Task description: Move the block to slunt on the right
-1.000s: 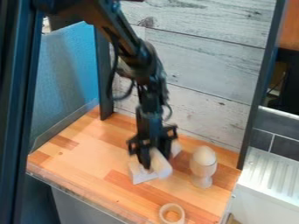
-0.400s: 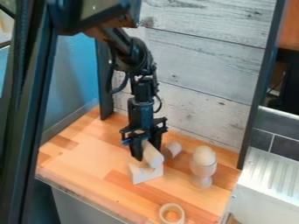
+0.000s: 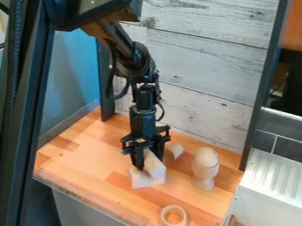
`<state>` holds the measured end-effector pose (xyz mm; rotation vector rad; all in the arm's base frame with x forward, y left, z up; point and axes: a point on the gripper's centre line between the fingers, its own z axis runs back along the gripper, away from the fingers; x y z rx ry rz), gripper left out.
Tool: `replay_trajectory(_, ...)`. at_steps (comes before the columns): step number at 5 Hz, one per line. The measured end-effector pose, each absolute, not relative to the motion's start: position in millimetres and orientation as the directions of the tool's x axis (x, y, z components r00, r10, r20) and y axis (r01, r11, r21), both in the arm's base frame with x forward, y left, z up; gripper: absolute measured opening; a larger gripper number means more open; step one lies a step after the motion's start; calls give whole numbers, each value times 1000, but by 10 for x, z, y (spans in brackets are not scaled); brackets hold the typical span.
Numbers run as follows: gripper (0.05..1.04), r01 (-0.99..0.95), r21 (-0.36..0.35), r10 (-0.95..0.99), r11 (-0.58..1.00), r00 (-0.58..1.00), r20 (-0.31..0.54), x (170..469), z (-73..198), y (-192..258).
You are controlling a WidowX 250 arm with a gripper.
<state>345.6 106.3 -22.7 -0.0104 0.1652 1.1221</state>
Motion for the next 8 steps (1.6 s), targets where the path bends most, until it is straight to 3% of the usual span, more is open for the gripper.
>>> replay_trajectory(3, 586, -871, 60, 868, 488, 477, -139, 3370, -192, 1023)
replay_trajectory(7, 586, -788, 56, 790, 613, 609, -73, 3265, -94, 1048)
replay_trajectory(8, 636, -780, 66, 783, 622, 620, -43, 3290, -102, 1053)
